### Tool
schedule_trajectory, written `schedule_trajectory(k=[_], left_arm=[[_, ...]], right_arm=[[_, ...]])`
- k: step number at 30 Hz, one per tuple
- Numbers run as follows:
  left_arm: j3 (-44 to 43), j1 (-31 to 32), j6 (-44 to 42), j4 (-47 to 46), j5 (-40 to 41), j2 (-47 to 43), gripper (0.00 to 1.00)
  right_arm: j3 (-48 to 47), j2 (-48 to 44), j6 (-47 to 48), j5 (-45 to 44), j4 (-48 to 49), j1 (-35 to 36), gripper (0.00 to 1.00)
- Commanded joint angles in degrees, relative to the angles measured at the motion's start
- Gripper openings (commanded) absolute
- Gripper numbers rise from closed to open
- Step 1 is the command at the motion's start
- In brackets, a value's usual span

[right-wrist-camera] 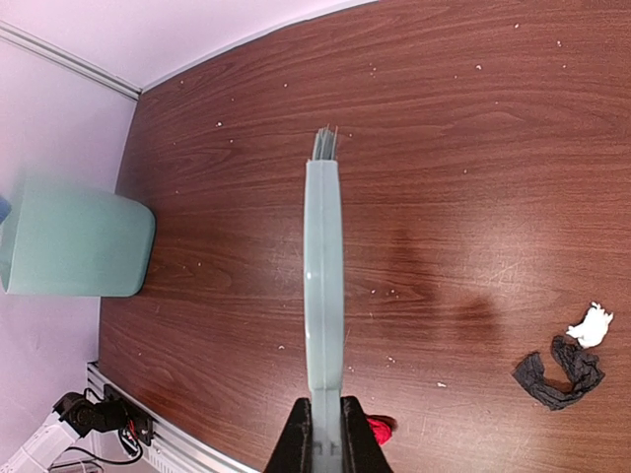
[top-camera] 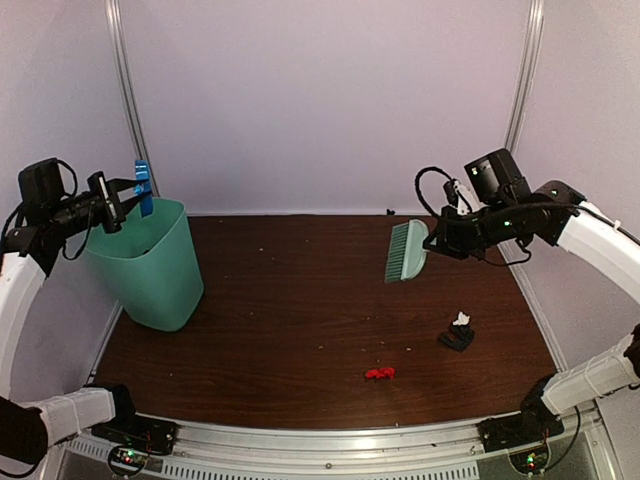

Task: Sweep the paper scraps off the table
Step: Dump the paper scraps in the dustpan into the trash bin.

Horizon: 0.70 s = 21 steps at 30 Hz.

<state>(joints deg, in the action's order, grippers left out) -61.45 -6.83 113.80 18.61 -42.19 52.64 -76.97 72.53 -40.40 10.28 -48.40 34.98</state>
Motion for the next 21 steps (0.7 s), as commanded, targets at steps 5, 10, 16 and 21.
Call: schedule_trajectory(k=[5, 10, 16, 21], left_arm=[[-5.6, -0.6, 5.5, 0.1, 1.3, 0.6, 0.00], [-11.3, -0.6, -5.2, 6.6, 0.2, 5.0, 0.00], [-24.2, -0.5, -27.7, 20.4, 0.3, 12.6, 0.00], [-33.2, 1.5, -41.5, 27.9, 3.4, 17.1, 0.00]], right_arm=[[0.5, -0.3, 1.9, 3.2, -3.2, -0.2, 0.00], [2.2, -1.8, 2.0, 5.8, -4.1, -0.2, 0.00], [5.3, -2.7, 2.2, 12.6, -5.9, 0.2, 0.00], [10.8, -3.3, 4.4, 18.6, -5.5, 2.5, 0.00]])
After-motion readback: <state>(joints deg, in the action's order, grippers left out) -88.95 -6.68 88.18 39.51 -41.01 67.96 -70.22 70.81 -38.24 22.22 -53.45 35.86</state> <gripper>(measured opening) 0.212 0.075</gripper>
